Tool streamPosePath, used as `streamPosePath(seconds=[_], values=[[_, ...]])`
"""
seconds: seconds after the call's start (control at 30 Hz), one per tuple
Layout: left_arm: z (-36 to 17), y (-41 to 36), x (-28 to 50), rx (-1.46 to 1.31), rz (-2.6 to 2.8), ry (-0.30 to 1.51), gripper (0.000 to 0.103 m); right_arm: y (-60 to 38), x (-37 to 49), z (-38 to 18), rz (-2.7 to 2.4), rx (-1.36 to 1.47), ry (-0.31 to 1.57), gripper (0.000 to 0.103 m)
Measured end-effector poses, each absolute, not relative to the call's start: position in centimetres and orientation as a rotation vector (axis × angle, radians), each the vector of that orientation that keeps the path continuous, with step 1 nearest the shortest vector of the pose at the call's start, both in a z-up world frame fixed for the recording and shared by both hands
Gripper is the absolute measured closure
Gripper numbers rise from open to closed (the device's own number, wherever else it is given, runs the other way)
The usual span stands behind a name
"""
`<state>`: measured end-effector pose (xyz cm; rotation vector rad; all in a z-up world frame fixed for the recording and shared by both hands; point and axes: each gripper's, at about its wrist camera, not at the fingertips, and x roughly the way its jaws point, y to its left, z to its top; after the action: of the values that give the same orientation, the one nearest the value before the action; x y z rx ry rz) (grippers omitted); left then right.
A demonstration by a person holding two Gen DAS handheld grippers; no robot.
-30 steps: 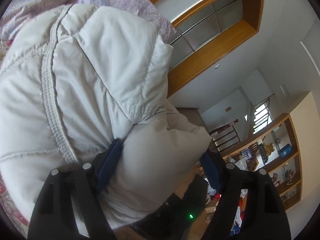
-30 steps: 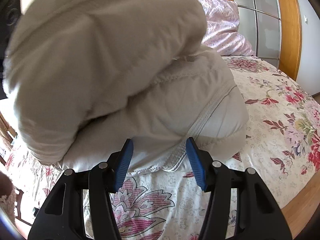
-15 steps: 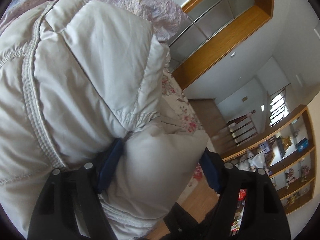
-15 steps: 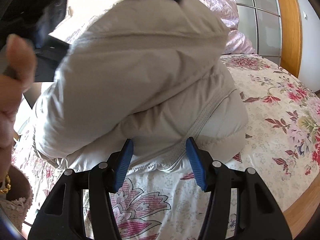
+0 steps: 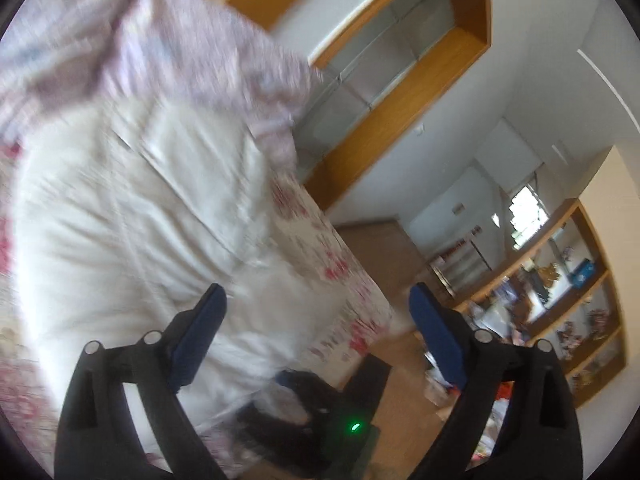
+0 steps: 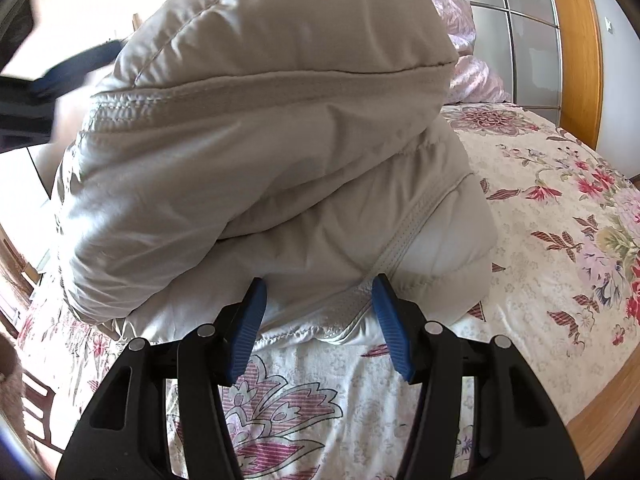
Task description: Fold large clothes
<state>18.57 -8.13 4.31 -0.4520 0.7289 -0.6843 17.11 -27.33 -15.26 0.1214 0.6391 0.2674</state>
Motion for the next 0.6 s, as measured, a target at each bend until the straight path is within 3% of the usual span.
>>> streamPosePath(seconds=[0.3,0.6], values=[[1.4,0.6,17.7,-0.346,-0.292,0.683,0.008,-27.1,17.1,-15.3,0.258,0.114,0.641,0.046],[-3.9,-0.4,19.8,-0.296,-0.259,0.795,0.011,-26.7,16.8,-15.4,0.247,0.099,0.641,0.045]])
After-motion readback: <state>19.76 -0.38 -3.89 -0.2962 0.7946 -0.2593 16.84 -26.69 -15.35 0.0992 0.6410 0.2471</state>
